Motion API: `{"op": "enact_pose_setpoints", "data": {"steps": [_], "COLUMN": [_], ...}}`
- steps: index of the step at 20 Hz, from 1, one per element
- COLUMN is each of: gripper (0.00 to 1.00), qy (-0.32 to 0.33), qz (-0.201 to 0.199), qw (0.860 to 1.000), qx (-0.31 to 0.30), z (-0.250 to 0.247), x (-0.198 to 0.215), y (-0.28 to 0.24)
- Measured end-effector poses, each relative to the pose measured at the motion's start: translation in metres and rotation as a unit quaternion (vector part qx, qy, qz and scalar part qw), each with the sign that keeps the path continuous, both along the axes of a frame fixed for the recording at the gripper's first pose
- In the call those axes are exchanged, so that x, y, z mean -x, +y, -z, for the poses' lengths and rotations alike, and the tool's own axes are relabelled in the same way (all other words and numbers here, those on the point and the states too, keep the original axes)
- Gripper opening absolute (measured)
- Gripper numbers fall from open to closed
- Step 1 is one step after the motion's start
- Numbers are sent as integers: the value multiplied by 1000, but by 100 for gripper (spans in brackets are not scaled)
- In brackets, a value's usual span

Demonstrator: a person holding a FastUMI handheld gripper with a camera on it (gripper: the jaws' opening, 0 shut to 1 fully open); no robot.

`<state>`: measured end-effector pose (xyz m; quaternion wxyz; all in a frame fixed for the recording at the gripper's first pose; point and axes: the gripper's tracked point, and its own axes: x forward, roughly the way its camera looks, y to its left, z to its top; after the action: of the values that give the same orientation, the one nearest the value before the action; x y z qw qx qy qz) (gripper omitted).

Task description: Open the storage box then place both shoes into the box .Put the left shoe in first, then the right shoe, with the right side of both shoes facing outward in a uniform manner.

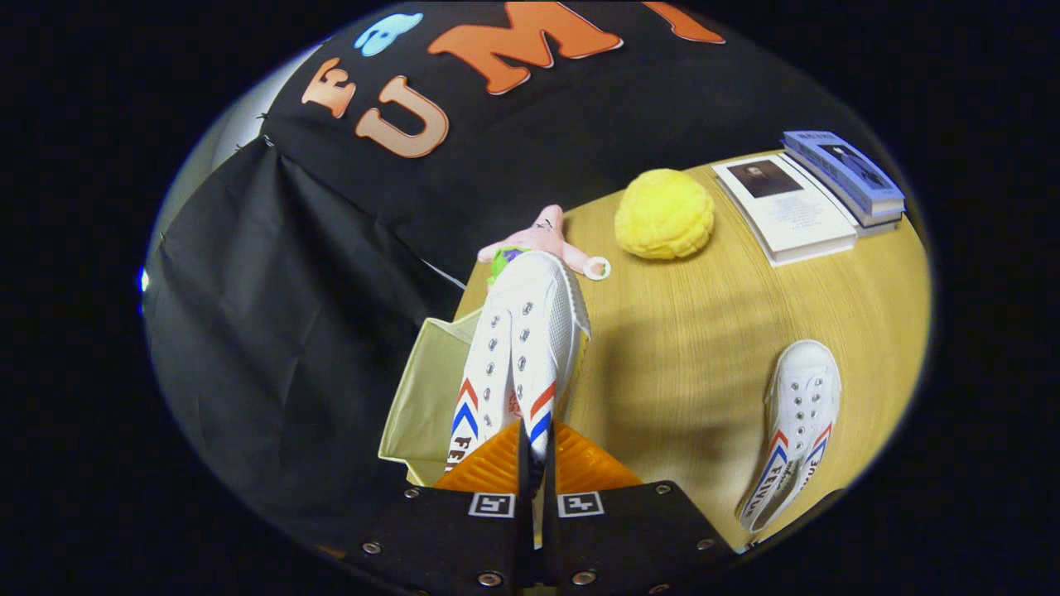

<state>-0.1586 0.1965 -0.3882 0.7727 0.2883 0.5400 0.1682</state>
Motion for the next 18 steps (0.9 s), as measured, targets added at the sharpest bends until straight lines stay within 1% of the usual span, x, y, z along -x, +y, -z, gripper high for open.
{"op": "enact_pose_setpoints", "data": {"steps": [3, 7, 12, 14, 16, 18], "gripper": [4, 4, 4, 4, 4, 4], "qy": [-31, -51, -63, -51, -55, -50], "qz": [-20, -51, -99, -116, -143, -164], "qw": [999, 997, 993, 992, 987, 984], "qx": [-8, -18, 3, 20, 42, 50], "z": [-27, -38, -15, 6, 8, 17], "x": [-22, -39, -49, -42, -34, -25], "y": [32, 86, 147, 156, 165, 173]}}
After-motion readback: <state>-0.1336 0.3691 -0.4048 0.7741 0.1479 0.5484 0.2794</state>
